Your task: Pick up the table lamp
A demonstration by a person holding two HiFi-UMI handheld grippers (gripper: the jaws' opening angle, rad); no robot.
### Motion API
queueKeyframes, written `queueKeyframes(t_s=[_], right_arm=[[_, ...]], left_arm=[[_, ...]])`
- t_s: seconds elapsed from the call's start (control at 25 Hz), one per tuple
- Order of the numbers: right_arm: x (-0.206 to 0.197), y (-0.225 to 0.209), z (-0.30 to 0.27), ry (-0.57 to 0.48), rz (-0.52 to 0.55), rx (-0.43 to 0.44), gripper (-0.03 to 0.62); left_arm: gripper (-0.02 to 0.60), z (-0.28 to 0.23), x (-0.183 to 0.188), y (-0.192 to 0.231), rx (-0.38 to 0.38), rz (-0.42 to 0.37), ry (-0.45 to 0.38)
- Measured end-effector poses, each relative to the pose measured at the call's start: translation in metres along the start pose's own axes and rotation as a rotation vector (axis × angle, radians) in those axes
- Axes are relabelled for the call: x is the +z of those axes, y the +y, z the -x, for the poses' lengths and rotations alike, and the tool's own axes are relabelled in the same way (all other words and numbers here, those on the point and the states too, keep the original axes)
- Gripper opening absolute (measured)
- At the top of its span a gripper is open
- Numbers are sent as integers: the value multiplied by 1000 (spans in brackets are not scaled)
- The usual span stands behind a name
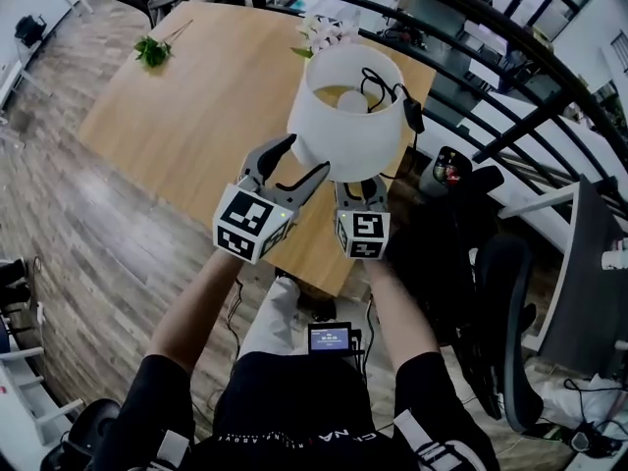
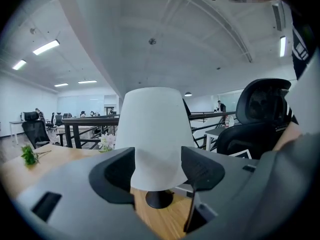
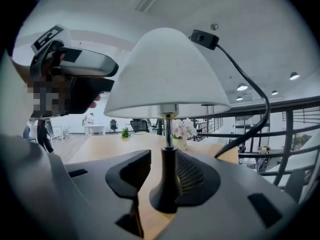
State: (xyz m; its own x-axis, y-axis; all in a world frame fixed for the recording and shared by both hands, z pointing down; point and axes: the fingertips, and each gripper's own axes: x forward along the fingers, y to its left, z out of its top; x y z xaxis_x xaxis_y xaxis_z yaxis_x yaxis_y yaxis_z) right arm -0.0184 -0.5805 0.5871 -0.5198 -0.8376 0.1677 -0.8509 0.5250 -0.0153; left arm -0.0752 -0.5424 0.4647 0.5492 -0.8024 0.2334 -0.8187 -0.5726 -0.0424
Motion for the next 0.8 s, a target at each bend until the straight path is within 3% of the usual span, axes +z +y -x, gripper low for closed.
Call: queueKeyframes(t_s=[0.44, 0.8], right_arm=[[28, -11, -48, -191, 64, -37, 147], [52, -19, -74, -249, 72, -50, 147]], left_arm=[[279, -11, 2, 6, 3, -30, -85], [279, -25, 16, 18, 3, -25, -104]])
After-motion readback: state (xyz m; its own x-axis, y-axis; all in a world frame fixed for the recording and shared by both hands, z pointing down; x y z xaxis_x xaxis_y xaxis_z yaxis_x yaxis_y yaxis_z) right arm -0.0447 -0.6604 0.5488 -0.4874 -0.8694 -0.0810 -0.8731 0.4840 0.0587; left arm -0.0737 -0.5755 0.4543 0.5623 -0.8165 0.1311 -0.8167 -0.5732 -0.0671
